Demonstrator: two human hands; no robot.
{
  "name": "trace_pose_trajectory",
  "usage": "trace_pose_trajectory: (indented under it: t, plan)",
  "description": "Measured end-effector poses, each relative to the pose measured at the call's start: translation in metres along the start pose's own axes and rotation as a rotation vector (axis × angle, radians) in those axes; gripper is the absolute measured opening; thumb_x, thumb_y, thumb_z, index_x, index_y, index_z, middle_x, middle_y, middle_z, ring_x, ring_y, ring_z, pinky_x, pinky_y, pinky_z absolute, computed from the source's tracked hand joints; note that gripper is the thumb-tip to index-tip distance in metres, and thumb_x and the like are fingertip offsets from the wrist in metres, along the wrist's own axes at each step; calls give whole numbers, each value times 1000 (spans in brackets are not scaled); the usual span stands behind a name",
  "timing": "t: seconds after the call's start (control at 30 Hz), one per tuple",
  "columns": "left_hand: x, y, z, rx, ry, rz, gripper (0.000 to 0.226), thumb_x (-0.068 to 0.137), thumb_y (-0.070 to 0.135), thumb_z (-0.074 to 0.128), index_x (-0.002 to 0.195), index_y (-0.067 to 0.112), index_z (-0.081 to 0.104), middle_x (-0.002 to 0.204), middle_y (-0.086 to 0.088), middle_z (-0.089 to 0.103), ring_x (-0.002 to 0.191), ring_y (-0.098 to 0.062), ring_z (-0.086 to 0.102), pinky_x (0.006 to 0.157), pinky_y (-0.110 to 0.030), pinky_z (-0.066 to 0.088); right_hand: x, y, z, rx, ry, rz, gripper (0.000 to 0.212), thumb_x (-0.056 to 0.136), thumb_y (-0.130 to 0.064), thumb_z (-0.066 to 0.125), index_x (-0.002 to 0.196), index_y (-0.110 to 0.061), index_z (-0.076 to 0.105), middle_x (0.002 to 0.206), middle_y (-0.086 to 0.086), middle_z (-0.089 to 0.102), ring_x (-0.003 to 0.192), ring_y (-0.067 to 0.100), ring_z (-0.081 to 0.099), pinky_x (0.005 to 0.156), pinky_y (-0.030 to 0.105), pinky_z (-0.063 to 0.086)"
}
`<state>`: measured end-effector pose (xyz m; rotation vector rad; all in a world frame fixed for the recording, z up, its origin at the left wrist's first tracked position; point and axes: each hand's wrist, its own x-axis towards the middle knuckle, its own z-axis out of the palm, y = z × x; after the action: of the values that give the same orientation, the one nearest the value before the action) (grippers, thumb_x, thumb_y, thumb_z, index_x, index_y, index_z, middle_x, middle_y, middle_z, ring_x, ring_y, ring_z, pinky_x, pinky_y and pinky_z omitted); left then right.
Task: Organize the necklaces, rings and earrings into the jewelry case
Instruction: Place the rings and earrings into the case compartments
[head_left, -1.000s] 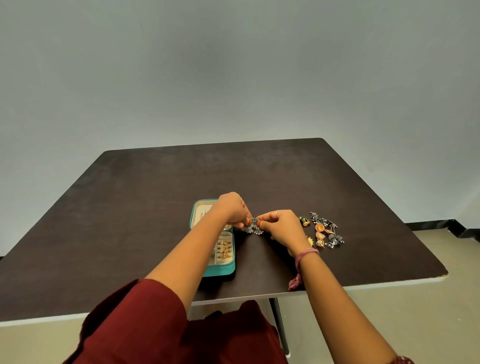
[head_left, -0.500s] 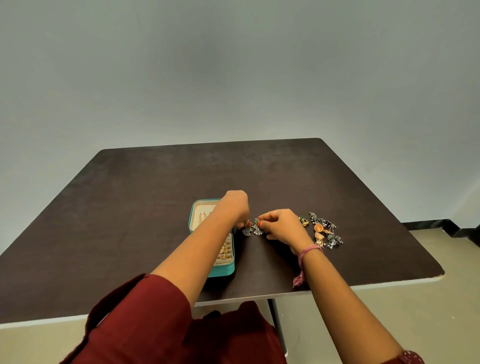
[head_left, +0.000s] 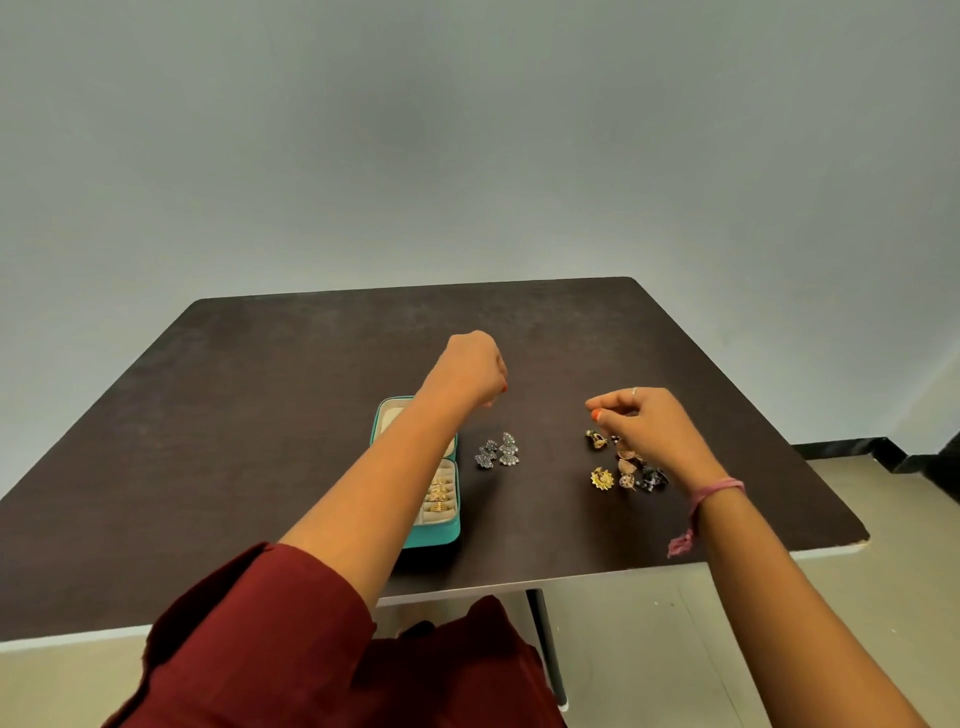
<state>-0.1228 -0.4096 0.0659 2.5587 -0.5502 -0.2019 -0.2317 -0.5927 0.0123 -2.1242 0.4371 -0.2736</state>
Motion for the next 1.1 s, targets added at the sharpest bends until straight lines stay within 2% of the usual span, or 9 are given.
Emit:
trace_pose_trajectory:
  t: [0.07, 0.13, 0.33, 0.47, 0.6, 0.7, 0.77, 0.93, 1.1]
  plan:
    - [-4, 7, 8, -18, -10, 33, 22, 82, -4, 59, 90, 7, 75, 86, -17, 73, 81, -27, 71, 81, -37, 58, -3, 5, -11, -43, 32, -13, 15, 88, -12, 64, 98, -20, 72, 86, 0, 71, 75, 12, 64, 69, 28, 54]
    - [-7, 13, 17, -56, -22, 42, 22, 82, -3, 58, 85, 11, 75, 84, -16, 72, 80, -27, 71, 80, -38, 58, -4, 12, -19, -57, 49, -15, 15, 88, -13, 65, 100, -19, 72, 91, 1, 71, 85, 15, 66, 77, 31, 53]
    - [-20, 32, 58, -61, -123, 118, 20, 86, 3, 60, 101, 8, 73, 99, -11, 73, 96, -22, 68, 93, -32, 51, -8, 29, -26, -126, 70, -31, 15, 88, -14, 66, 101, -18, 72, 92, -2, 68, 78, 3, 59, 64, 13, 41]
    - [-31, 36, 91, -99, -140, 142, 21, 85, 9, 63, 105, 11, 70, 105, -6, 71, 102, -17, 64, 94, -27, 48, -3, 29, -22, -266, 48, -64, 15, 90, -16, 64, 102, -20, 72, 94, -4, 67, 83, 7, 59, 74, 20, 44]
    - [-47, 30, 123, -236, -93, 164, 35, 84, 15, 66, 119, 12, 61, 113, -5, 63, 100, -17, 61, 92, -28, 48, 10, 29, -18, -418, -40, -155, 21, 92, -12, 58, 107, -21, 71, 105, -4, 69, 92, 9, 61, 85, 25, 49]
    - [-61, 23, 142, -351, 37, 184, 38, 85, 22, 66, 122, 15, 58, 115, 0, 55, 91, -7, 55, 87, -19, 45, 23, 28, -17, -575, -114, -282, 29, 94, -10, 52, 110, -27, 70, 108, -5, 69, 101, 15, 61, 91, 37, 51]
    - [-68, 18, 150, -376, 89, 239, 39, 85, 23, 66, 122, 17, 58, 116, 3, 52, 93, -3, 52, 88, -19, 44, 29, 23, -17, -701, -203, -332, 34, 96, -10, 47, 114, -31, 67, 113, -6, 67, 103, 15, 60, 91, 39, 50]
    - [-68, 17, 151, -368, 78, 293, 44, 84, 26, 66, 127, 22, 53, 120, 7, 49, 102, -4, 51, 88, -17, 40, 39, 13, -19, -922, -415, -395, 37, 95, -10, 51, 117, -36, 64, 124, -7, 61, 113, 17, 52, 91, 38, 46]
    - [-67, 18, 153, -347, 129, 312, 30, 88, 24, 63, 118, 24, 59, 114, 7, 53, 101, -8, 51, 87, -24, 43, 41, 5, -17, -987, -511, -442, 35, 96, -13, 48, 117, -36, 64, 123, -6, 60, 111, 16, 49, 88, 36, 45]
